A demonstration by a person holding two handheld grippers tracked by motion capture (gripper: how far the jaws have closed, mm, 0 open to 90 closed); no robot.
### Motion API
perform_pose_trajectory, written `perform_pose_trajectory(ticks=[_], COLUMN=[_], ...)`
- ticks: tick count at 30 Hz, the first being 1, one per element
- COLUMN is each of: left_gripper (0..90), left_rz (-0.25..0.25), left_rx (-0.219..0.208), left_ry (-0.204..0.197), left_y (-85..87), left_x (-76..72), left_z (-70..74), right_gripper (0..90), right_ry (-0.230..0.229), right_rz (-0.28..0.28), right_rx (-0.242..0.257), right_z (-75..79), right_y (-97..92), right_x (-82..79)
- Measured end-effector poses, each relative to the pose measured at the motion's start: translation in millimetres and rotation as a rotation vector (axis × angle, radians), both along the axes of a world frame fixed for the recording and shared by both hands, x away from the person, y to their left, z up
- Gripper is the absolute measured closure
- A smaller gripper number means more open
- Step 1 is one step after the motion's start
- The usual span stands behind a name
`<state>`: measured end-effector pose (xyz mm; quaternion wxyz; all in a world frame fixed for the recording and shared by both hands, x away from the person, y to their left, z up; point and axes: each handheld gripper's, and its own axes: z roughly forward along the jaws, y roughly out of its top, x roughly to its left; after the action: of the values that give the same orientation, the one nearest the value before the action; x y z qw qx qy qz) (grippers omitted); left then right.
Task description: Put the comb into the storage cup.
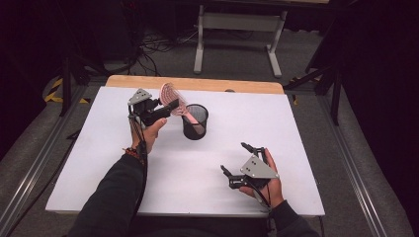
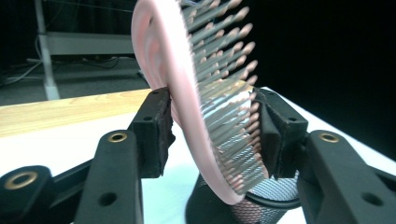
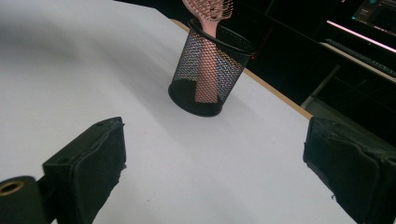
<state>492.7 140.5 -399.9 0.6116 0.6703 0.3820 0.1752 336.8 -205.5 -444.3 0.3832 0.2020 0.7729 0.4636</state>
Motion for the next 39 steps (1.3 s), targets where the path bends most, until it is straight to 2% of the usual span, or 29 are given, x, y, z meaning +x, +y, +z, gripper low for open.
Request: perform_pose_trajectory(ticks=[6,9,15,17,21,24,32,35,39], left_gripper=[48.7,47.4,44.4,43.2,40.3,34.8,24.7,18.9,11.9], left_rz=[0.009,0.014,0.038,0.048,0.061,0.081,0.077,0.066,0.056], left_rx=[0.037,0.037,0.108,0.157,0.209,0.195,0.219,0.200,0.240], left_ry=[-0.028,-0.041,-0.090,-0.109,-0.134,-0.146,-0.163,-0.173,-0.183], left_y=[-0.3,0.2,-0.4,-2.7,-5.4,-4.2,-2.6,-1.1,-2.2], left_x=[-1.5,-2.2,-5.9,-7.4,-8.5,-8.9,-9.8,-11.8,-13.7], left_z=[4.3,6.0,14.1,17.7,21.6,22.0,23.8,26.5,32.2], right_gripper=[6.5,6.5,6.4,6.4,6.4,6.4,6.4,7.2,7.2], right_ry=[-0.006,-0.005,-0.006,-0.009,-0.013,-0.012,-0.009,-0.020,-0.023], right_rz=[-0.001,-0.004,-0.009,-0.009,-0.009,-0.014,-0.010,-0.024,-0.029], right_rx=[0.010,0.010,0.005,0.006,0.007,0.008,0.000,0.006,0.012], right_z=[1.2,1.0,0.7,0.9,1.5,1.5,0.5,1.2,2.0], right_y=[-0.2,-0.5,0.1,0.3,0.2,-0.7,0.0,-1.1,-2.7], right_x=[-0.5,-0.2,0.1,-0.3,-0.6,-0.6,0.4,-0.1,0.0])
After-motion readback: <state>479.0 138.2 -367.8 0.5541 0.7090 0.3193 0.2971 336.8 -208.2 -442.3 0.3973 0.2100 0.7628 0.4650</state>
